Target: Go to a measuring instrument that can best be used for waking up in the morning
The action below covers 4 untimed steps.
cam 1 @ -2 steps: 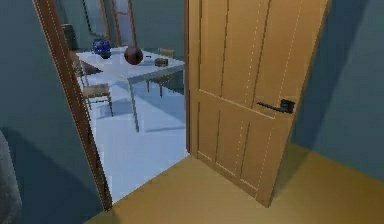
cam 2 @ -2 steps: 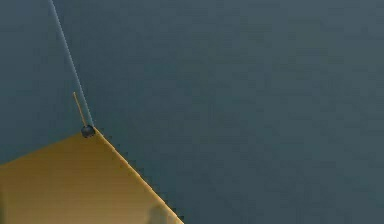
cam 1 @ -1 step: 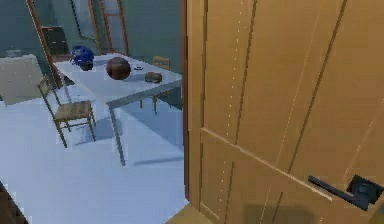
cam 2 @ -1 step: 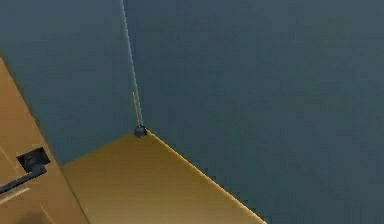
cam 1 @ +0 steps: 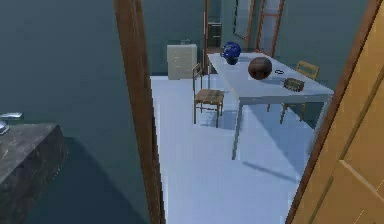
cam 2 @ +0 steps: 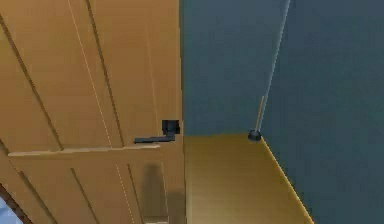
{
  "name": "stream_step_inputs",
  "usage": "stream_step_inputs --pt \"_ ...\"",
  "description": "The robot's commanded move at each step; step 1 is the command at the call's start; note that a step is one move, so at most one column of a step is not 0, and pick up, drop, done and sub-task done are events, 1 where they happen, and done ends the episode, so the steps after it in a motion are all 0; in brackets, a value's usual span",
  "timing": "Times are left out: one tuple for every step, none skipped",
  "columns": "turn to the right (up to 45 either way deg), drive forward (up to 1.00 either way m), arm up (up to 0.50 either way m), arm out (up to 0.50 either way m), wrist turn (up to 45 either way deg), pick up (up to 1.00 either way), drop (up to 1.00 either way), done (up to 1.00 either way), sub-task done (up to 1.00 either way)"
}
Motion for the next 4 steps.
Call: stream_step_inputs --pt "0.0 0.45 0.00 0.00 0.0 0.00 0.00 0.00 0.00" --pt "18.0 0.00 0.00 0.00 0.0 0.00 0.00 0.00 0.00" --pt "0.0 0.65 0.00 0.00 0.0 0.00 0.00 0.00 0.00" --pt "-45.0 0.00 0.00 0.00 0.0 0.00 0.00 0.00 0.00"
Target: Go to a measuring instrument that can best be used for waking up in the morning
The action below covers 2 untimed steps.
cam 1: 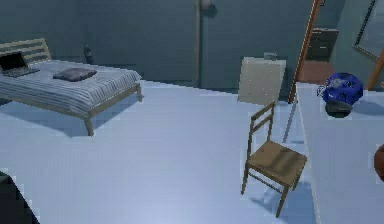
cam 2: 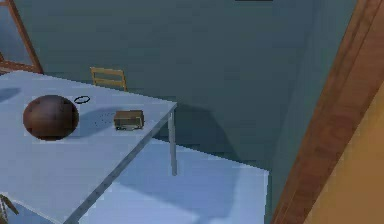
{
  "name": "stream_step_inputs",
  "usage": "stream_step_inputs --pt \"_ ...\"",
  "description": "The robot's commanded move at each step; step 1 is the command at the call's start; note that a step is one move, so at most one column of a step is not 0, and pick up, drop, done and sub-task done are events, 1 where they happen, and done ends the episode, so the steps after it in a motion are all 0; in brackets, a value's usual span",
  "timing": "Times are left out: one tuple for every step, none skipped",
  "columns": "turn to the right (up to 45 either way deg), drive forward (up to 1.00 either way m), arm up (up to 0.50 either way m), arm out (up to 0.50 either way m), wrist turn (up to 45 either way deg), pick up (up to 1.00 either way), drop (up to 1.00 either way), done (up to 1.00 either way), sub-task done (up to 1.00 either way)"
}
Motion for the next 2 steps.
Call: stream_step_inputs --pt "-9.0 0.00 0.00 0.00 0.0 0.00 0.00 0.00 0.00" --pt "0.0 1.00 0.00 0.00 0.0 0.00 0.00 0.00 0.00"
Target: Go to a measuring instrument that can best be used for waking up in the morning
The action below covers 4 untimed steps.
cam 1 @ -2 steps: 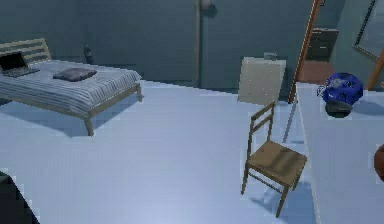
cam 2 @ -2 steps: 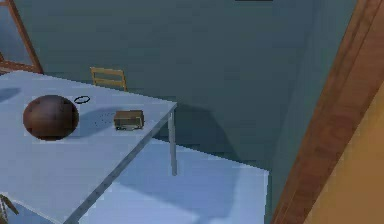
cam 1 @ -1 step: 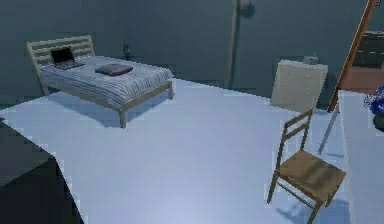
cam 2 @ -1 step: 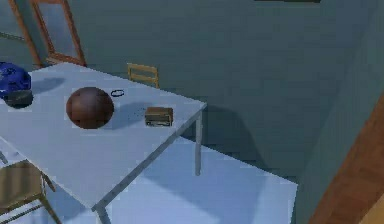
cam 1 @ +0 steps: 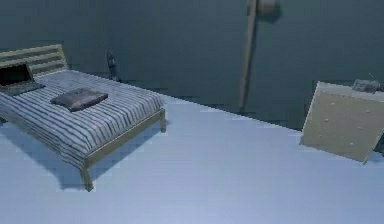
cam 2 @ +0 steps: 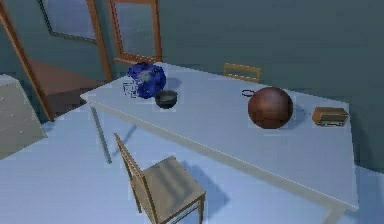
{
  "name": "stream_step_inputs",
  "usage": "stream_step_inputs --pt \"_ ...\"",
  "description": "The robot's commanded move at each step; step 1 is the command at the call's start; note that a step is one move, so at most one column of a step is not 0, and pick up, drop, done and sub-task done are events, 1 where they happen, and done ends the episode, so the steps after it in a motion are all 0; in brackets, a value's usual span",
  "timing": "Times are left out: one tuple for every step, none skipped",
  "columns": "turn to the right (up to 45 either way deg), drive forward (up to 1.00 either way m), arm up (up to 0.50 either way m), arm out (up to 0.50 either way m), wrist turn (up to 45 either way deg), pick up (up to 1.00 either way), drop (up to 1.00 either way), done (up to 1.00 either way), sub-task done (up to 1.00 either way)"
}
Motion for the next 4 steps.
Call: stream_step_inputs --pt "0.0 0.05 0.00 0.00 0.0 0.00 0.00 0.00 0.00" --pt "30.0 0.00 0.00 0.00 0.0 0.00 0.00 0.00 0.00" --pt "0.0 0.75 0.00 0.00 0.0 0.00 0.00 0.00 0.00" --pt "30.0 0.00 0.00 0.00 0.0 0.00 0.00 0.00 0.00"
